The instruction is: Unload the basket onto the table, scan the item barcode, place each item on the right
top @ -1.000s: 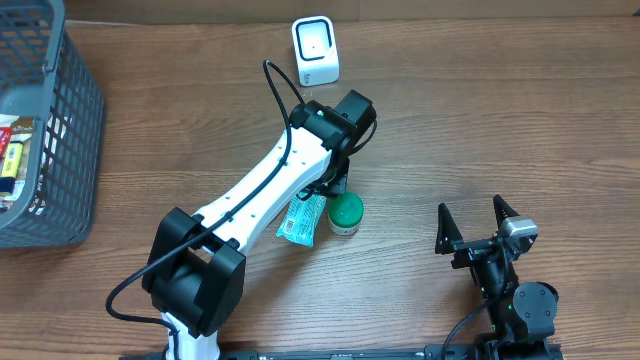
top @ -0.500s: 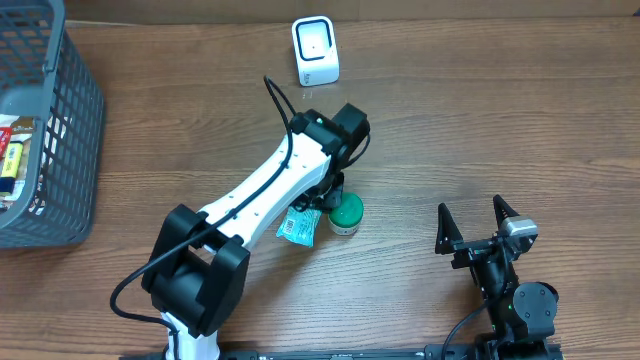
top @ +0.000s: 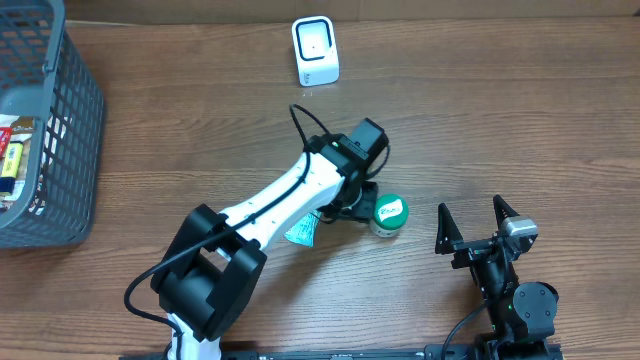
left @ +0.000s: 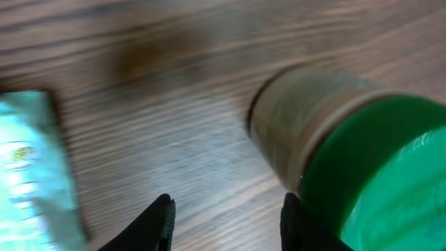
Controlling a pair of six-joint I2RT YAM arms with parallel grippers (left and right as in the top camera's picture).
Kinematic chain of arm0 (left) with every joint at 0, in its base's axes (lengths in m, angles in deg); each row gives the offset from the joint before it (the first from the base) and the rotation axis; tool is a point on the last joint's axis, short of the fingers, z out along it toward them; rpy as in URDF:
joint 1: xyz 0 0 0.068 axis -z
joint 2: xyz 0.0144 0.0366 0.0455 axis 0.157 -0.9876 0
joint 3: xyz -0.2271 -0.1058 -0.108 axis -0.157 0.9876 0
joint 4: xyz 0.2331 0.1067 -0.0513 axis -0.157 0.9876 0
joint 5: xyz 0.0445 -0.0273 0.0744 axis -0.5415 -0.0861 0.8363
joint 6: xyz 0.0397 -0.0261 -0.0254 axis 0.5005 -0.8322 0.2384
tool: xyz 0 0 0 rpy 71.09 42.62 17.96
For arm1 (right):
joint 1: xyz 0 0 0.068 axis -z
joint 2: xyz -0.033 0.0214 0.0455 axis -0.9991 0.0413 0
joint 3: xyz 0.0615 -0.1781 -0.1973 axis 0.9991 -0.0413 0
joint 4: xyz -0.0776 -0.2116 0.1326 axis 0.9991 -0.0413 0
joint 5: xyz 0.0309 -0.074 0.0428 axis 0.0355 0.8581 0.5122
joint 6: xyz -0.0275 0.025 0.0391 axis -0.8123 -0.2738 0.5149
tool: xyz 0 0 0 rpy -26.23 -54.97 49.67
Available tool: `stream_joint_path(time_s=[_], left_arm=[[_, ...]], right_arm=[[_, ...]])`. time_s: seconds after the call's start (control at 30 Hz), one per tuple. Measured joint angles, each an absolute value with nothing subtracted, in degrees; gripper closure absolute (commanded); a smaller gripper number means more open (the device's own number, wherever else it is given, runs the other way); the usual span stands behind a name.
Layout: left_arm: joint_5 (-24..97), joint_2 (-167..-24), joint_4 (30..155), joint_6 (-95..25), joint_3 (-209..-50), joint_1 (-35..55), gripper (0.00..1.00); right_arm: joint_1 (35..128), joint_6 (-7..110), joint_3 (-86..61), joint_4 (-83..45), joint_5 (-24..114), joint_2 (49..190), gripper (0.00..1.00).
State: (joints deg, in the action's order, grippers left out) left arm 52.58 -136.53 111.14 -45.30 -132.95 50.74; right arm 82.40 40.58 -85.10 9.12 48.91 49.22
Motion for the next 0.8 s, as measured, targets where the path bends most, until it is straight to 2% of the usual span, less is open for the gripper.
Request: stream_joint_path(time_s=[0.07,0.2,0.43,0.63,0.8], left_arm=[[52.41,-136.53,111.73,-45.28,-132.99,51.18,0.64],[54.46,-136.85,121.11,-43.94,-136.31,49.35,0.67],[65.5,-137.12,137.87,-41.17,-153.19,40.12,0.69],[72.82,-137.01,141.08,-40.29,-155.79,31.9,0.81],[74.44,-137.01,140.12,-40.38,-151.07,26.53,0.83]], right_arm=[[82.4,40.6,-85.1,9.12,48.89,49.22,0.0],[82.4,40.6,-85.1,9.12,48.91,49.22,0.0],[82.42,40.58,-85.1,9.12,48.89,49.22,0.0],[82.4,40.56,-85.1,9.12,48.91,49.22,0.0],[82.42,40.58,-85.1,9.14,48.91,49.22,0.0]])
